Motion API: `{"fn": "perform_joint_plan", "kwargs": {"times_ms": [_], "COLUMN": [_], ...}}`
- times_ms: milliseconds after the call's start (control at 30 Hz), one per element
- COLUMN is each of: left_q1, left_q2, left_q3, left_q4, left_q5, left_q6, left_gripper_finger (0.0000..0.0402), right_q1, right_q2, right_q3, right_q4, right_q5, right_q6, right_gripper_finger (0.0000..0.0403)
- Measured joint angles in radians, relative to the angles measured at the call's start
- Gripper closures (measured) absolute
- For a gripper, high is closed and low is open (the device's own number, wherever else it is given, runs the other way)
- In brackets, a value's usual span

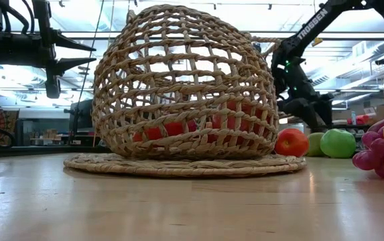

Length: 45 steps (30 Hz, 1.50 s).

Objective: Build produce basket
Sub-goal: Put the red apple into the basket

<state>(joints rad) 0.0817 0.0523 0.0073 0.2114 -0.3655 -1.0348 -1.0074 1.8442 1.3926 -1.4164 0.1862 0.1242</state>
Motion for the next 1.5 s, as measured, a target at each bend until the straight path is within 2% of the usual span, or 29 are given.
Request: {"fn": "perform_joint_plan", "kwargs": {"times_ms": [500, 633, 800, 933, 1067, 1200, 1500], "left_q1": [0.0, 0.0, 0.0, 0.0, 0.0, 0.0, 0.0], "left_q2": [0.0, 0.0, 0.0, 0.0, 0.0, 0.0, 0.0], "left_q3": [0.0, 0.0, 0.0, 0.0, 0.0, 0.0, 0.0], "left_q4": [0.0, 0.0, 0.0, 0.0, 0.0, 0.0, 0.0], "left_q5": [0.0, 0.0, 0.0, 0.0, 0.0, 0.0, 0.0], "left_q6": [0.0, 0.0, 0.0, 0.0, 0.0, 0.0, 0.0], "left_gripper_finger": [0.0311, 0.0312, 0.031, 0.0313, 0.0317, 0.0314, 0.0314], "right_q1": [0.013, 0.035, 0.119, 0.163, 0.157, 0.132, 0.245], "right_q2": [0.003, 0.003, 0.003, 0.003, 0.003, 0.003, 0.002], "right_q3": [-0.002, -0.002, -0.002, -0.002, -0.002, -0.002, -0.002], "right_q4": [0.0, 0.014, 0.078, 0.197, 0.32, 0.341, 0.396], "right_q5": [0.015, -0.019, -0.136, -0.31, -0.478, -0.626, -0.541], "right_q6": [0.004, -0.026, -0.074, -0.087, -0.015, 0.069, 0.173], "right_gripper_finger": [0.0055, 0.0055, 0.0055, 0.0055, 0.0055, 0.0055, 0.0055]}}
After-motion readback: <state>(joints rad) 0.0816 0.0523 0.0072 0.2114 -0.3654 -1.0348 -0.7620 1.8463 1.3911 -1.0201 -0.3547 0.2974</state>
